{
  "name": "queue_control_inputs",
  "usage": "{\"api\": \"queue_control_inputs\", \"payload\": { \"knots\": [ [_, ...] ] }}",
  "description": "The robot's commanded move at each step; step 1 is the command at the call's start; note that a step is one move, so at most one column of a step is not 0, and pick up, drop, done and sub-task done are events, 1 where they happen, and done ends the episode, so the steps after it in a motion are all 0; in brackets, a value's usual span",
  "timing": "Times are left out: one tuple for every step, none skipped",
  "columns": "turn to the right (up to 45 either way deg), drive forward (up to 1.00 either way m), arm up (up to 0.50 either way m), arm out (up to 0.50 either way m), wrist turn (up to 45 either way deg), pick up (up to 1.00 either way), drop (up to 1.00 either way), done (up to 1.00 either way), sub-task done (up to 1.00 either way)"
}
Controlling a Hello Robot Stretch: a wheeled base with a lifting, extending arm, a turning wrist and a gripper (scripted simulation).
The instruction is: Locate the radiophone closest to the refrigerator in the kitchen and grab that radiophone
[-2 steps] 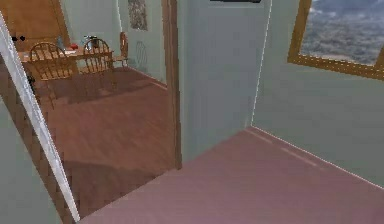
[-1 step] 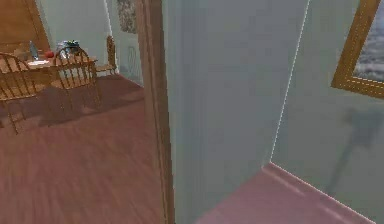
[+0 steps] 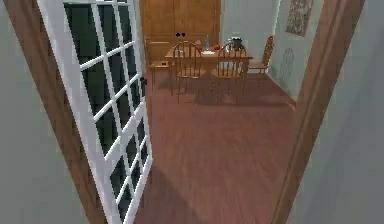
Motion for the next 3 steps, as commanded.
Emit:
{"api": "queue_control_inputs", "payload": {
  "knots": [
    [0.0, 1.0, 0.0, 0.0, 0.0, 0.0, 0.0, 0.0, 0.0],
    [0.0, 0.45, 0.0, 0.0, 0.0, 0.0, 0.0, 0.0, 0.0],
    [0.0, 0.3, 0.0, 0.0, 0.0, 0.0, 0.0, 0.0, 0.0]
  ]
}}
